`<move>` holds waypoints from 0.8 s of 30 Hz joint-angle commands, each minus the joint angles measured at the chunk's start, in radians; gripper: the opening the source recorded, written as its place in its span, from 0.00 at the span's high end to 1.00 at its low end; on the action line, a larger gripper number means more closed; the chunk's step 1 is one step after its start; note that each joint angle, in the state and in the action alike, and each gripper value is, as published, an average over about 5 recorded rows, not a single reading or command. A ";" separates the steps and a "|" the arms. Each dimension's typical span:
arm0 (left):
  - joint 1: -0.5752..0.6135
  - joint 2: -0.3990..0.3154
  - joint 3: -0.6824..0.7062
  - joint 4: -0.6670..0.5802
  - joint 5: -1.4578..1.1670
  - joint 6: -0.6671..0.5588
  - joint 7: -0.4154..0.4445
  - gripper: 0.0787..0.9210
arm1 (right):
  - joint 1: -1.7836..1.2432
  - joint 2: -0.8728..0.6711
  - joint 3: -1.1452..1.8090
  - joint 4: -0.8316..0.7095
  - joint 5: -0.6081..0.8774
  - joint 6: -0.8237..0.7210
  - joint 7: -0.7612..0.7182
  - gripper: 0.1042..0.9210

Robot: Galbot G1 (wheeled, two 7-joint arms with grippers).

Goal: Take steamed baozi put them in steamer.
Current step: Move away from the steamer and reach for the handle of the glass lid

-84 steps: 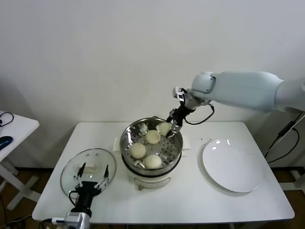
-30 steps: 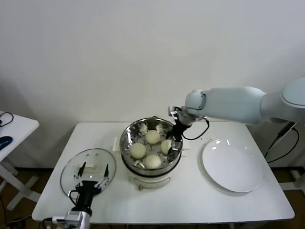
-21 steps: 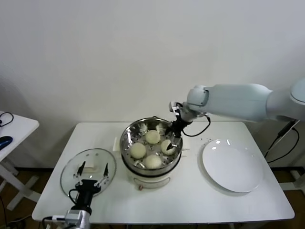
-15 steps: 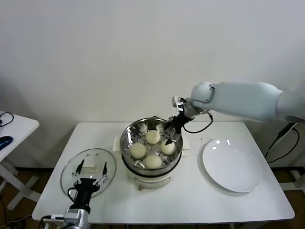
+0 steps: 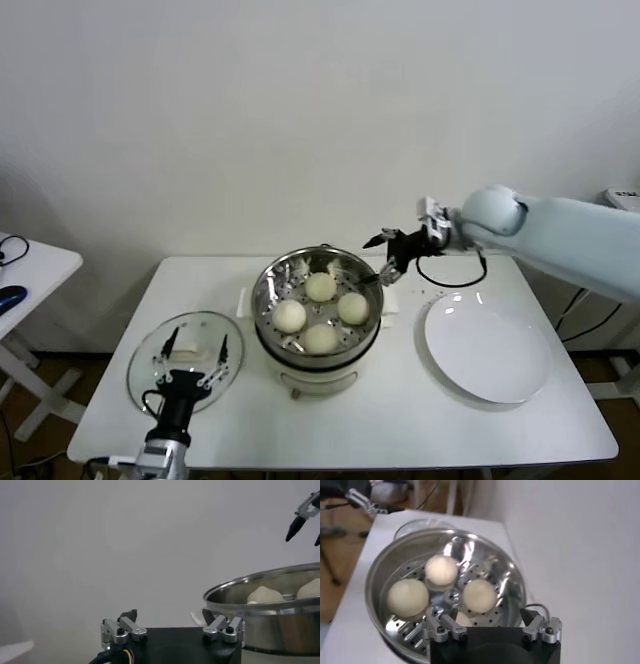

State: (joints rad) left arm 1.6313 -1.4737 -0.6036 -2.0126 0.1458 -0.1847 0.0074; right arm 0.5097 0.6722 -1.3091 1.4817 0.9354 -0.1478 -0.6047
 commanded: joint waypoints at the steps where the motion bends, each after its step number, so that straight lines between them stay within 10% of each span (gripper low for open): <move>1: -0.004 -0.003 0.005 0.006 0.026 -0.046 -0.010 0.12 | -0.895 -0.294 0.965 0.196 -0.266 0.109 0.242 0.12; 12: -0.011 -0.013 0.002 0.011 0.051 -0.020 -0.020 0.12 | -1.658 -0.019 1.807 0.299 -0.453 0.177 0.350 0.12; 24: -0.018 -0.001 -0.030 0.007 0.156 0.088 -0.065 0.12 | -1.944 0.338 2.041 0.379 -0.539 0.288 0.372 0.12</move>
State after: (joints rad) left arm 1.6173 -1.4807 -0.6186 -2.0053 0.2167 -0.1759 -0.0282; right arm -0.9907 0.7489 0.2761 1.7795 0.5020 0.0480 -0.2838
